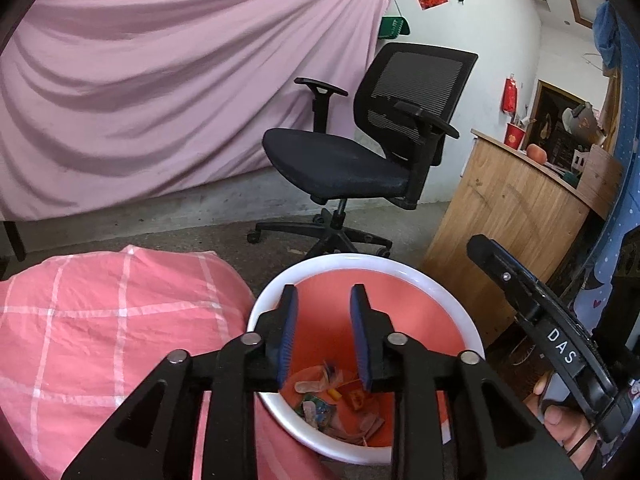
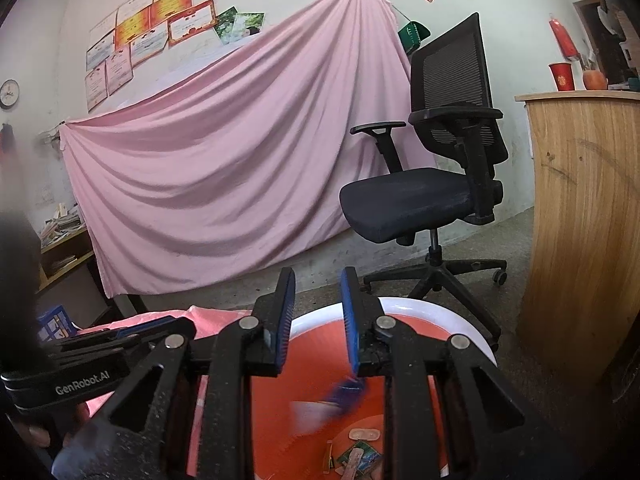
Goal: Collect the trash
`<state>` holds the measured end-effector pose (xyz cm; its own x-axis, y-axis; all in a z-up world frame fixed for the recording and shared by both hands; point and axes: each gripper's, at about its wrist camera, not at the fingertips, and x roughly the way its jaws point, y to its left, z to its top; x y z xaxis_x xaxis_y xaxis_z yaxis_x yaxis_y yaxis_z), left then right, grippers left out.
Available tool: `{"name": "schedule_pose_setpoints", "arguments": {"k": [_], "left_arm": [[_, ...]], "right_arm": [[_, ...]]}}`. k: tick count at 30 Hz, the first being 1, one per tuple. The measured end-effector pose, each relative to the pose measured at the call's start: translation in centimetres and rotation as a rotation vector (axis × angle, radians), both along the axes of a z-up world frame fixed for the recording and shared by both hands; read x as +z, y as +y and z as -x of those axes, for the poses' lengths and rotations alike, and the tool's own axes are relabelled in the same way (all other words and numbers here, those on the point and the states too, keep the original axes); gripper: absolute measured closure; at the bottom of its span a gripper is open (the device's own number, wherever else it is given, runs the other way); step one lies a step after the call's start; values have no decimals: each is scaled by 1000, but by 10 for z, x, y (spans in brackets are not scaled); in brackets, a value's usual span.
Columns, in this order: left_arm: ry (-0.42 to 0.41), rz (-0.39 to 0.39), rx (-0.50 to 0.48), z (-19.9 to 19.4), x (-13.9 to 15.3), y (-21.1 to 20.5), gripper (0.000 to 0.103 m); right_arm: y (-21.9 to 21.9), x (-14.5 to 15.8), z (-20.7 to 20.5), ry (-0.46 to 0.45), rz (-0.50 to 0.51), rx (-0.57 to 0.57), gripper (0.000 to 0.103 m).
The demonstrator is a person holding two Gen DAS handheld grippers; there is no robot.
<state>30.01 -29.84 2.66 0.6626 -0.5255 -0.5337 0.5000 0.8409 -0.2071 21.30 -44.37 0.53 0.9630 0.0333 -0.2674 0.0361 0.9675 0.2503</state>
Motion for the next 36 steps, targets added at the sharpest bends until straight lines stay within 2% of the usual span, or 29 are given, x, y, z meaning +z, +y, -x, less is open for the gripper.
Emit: {"name": "schedule_pose_setpoints", "arguments": {"k": [1,4,6,8,10,11,13,16,17,21,31,36], "left_arm": [[-2,3,5,0,1,2,71],[-14,10,33,2,2,11,68],[-22,-1,51,3,3,16,66],[-34,0,76,6,5,24,57],[-49,10,117,10,8,34,37],[-58,17,136,13,9,40,32],[-80,19,176,18,12,51,14],[-127,18,252,28,16,69,3],[-144,12,281,32,17,75,2],[-164,-19,366,45,16,97,2],[-215,-47,426,95,8,152,2],[-213,-49,455,123,1,174,2]], "right_arm": [[0,0,0,0,1,0,57],[2,1,1,0,7,-2,54],[3,0,0,2,10,-9,46],[5,0,-1,3,11,-18,35],[8,0,-1,7,15,-21,28],[9,0,0,6,19,-23,24],[12,2,1,1,26,-26,16],[15,5,6,-14,21,-32,5],[16,7,8,-22,19,-39,0],[25,12,15,-51,38,-77,0],[67,12,42,-58,137,-30,0],[93,10,67,-68,142,-7,0]]}}
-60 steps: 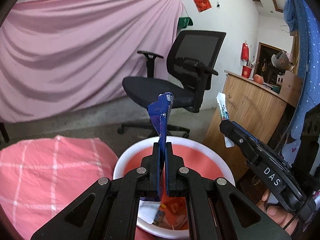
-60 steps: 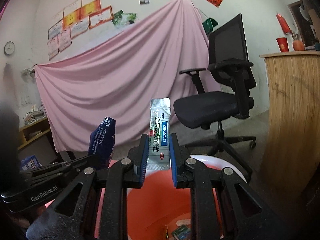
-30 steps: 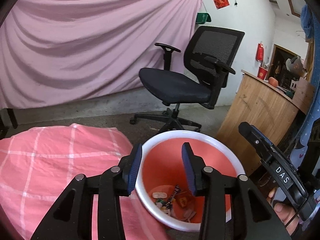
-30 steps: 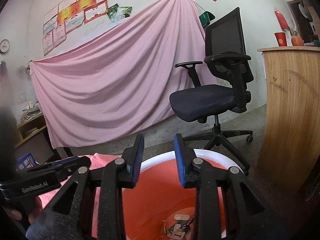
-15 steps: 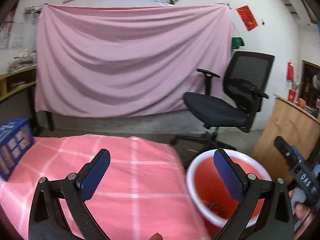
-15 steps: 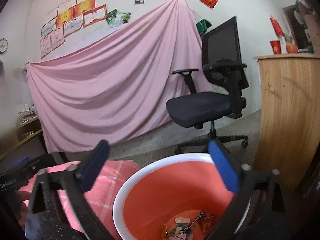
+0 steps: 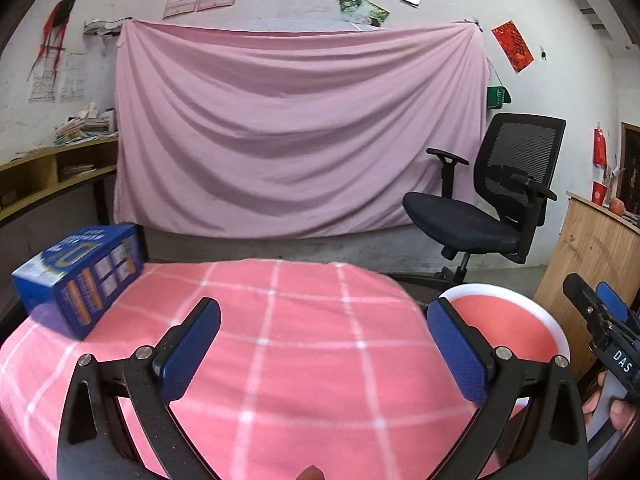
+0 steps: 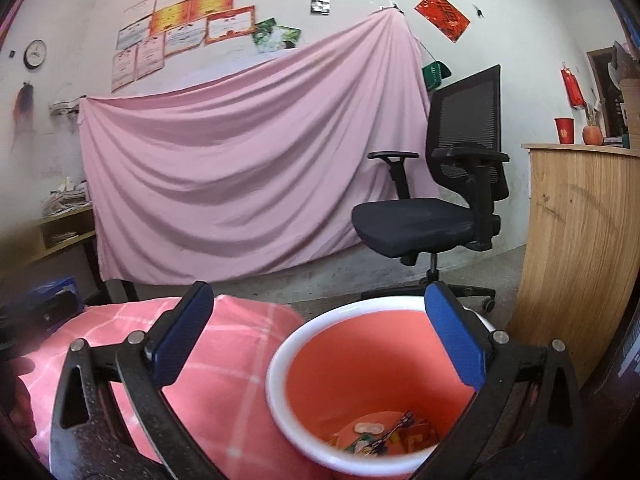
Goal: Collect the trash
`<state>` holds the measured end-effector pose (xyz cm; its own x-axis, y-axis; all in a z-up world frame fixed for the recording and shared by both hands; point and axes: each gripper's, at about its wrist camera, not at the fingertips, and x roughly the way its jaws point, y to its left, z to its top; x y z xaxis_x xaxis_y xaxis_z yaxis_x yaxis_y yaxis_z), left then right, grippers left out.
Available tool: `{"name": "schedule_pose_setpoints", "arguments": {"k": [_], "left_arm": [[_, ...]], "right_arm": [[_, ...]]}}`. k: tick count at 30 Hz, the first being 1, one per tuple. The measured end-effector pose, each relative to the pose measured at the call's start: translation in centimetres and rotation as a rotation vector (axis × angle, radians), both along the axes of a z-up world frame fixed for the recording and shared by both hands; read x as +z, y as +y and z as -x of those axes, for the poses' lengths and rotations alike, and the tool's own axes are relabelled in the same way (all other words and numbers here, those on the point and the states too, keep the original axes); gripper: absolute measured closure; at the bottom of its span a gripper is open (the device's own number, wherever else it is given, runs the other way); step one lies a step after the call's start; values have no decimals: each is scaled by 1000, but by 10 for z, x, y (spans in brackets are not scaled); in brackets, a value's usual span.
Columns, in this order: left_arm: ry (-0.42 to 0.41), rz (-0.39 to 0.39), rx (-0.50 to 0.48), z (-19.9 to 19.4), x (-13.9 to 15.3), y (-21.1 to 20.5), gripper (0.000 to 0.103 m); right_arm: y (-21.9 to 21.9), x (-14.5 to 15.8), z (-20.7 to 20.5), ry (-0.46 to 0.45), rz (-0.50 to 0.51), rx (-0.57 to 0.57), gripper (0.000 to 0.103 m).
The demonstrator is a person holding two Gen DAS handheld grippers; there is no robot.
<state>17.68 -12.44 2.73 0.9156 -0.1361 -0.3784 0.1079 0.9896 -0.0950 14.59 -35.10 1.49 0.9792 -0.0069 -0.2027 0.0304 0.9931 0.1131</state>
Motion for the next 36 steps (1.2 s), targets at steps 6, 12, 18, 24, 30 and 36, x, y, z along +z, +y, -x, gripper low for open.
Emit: {"name": "schedule_pose_setpoints", "arguments": {"k": [6,12,18,24,30,36], "left_arm": [[4,12,11,36,-11,29,2],[6,0,-4,66,-20,49,2],[-14,-15,-22,94,-24,63,2],[-23,-18,-29,117,-27,80,2],[-25,-5,-6,135,-29,98,2],[-53,-2,7,151,-26,108,2]], "right_arm": [[30,-4,36,-3,21,12,0],[51,-9,69,7,28,-1,0],[74,-11,94,16,39,-8,0],[91,-13,112,27,28,-11,0],[109,-17,135,32,21,-45,0],[123,-18,151,32,47,-49,0]]}}
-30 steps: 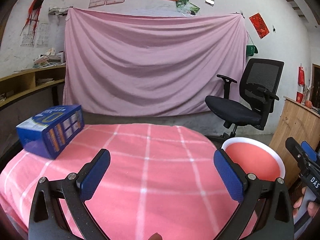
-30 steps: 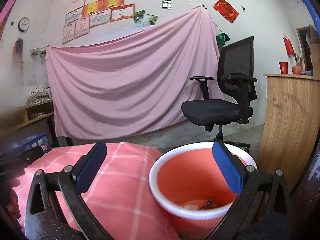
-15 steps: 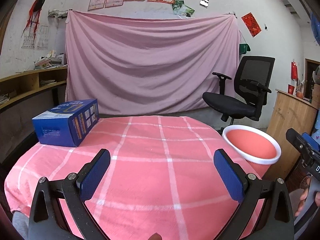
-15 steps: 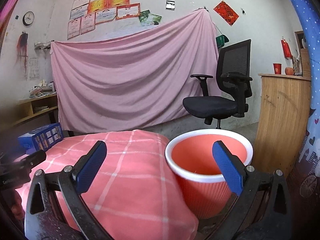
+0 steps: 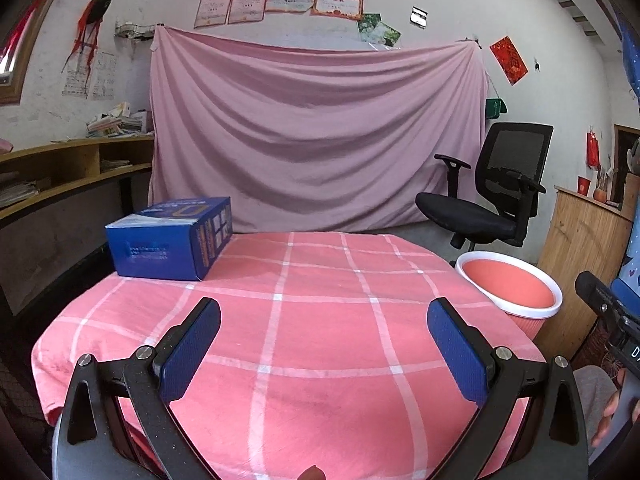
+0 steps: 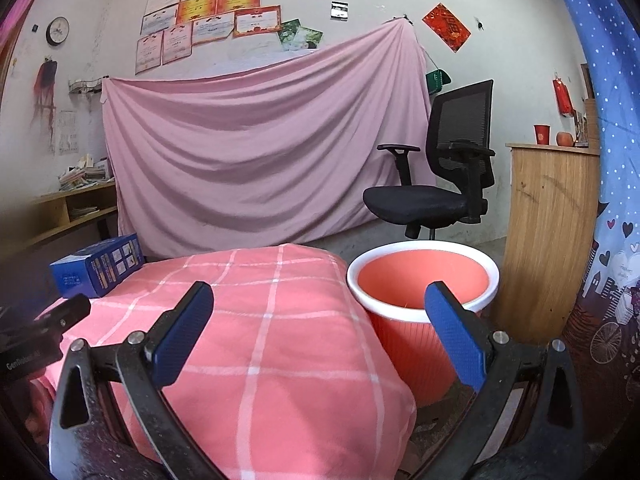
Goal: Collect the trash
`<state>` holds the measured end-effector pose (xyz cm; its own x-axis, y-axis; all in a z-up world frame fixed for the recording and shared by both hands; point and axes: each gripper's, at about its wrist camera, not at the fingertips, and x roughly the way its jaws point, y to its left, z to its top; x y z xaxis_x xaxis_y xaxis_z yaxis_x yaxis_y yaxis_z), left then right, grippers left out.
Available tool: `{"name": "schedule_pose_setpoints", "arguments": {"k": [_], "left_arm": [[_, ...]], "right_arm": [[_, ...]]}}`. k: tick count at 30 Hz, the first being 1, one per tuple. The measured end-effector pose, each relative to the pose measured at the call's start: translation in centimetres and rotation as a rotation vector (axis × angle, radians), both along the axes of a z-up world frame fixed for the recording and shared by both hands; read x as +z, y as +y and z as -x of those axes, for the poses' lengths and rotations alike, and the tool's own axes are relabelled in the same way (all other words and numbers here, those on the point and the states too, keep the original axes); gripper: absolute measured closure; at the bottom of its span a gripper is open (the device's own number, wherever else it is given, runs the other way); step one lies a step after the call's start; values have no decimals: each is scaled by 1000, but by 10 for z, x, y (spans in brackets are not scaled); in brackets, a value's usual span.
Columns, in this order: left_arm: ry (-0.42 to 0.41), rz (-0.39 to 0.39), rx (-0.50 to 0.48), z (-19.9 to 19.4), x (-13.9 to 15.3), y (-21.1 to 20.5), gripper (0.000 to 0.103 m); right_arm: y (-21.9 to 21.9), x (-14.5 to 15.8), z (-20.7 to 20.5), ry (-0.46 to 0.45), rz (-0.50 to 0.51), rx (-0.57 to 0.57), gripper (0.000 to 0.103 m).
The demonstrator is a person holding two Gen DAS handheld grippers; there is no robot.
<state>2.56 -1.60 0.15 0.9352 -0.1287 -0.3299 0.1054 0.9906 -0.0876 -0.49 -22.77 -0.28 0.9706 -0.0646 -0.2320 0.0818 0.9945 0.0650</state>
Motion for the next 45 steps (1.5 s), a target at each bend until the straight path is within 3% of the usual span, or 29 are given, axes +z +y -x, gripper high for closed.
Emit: {"name": "schedule_pose_setpoints", "arguments": {"k": [45], "left_arm": [[-11,-6,33,6,-6,8,2]], "right_arm": [[9,-6,-3,30,43,23,0]]}}
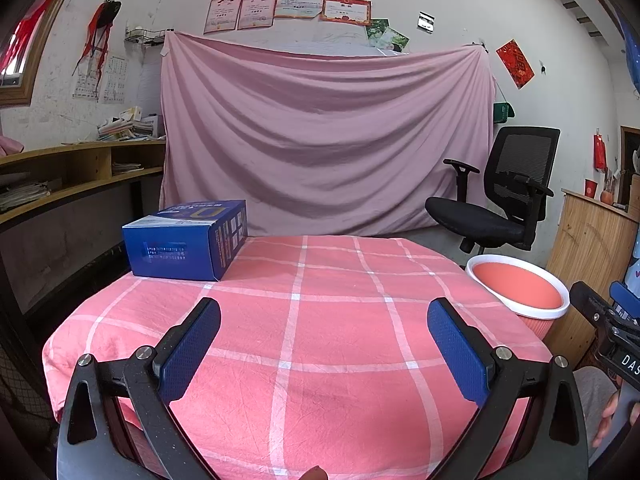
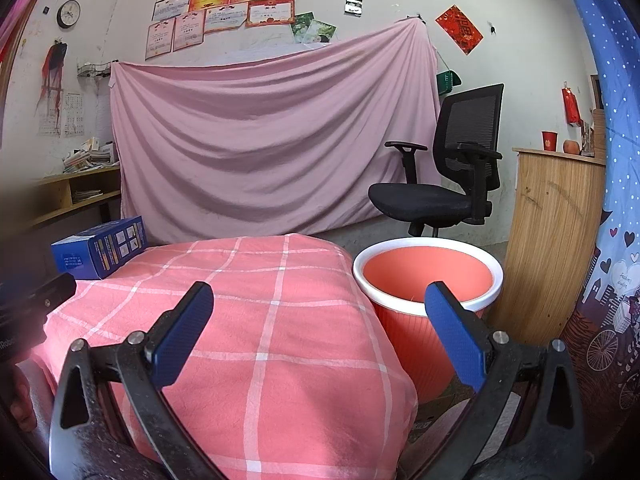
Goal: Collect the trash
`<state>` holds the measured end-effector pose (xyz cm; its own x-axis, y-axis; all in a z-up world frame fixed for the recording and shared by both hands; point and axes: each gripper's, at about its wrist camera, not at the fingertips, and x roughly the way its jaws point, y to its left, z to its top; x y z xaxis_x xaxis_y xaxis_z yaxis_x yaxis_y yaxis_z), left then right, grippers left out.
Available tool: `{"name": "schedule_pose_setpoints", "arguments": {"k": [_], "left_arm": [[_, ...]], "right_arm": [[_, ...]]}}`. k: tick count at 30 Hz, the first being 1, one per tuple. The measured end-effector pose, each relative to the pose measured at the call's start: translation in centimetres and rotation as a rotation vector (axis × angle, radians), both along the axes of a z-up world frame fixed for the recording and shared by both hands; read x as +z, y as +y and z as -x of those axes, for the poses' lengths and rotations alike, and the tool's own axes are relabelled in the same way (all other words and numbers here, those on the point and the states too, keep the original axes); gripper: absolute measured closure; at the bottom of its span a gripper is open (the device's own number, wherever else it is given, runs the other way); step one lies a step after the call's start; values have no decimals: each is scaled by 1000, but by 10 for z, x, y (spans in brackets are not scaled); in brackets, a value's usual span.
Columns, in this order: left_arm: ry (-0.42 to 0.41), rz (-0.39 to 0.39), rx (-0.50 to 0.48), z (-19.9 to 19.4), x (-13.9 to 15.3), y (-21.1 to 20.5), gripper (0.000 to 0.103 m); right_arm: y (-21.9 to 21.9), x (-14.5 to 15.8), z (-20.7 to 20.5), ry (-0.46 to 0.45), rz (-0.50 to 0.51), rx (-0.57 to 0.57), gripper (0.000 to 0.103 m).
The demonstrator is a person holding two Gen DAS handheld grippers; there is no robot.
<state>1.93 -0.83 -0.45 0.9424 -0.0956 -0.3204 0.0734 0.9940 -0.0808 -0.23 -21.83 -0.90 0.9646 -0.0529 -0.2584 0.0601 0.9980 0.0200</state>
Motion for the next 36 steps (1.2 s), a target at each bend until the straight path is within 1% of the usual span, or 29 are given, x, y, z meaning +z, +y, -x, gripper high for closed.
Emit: {"name": "schedule_pose_setpoints", "arguments": {"k": [36], "left_arm": [[0,0,-1,-1,0,2,2]], "right_arm": [[2,-1,-1,2,0,1,0]]}}
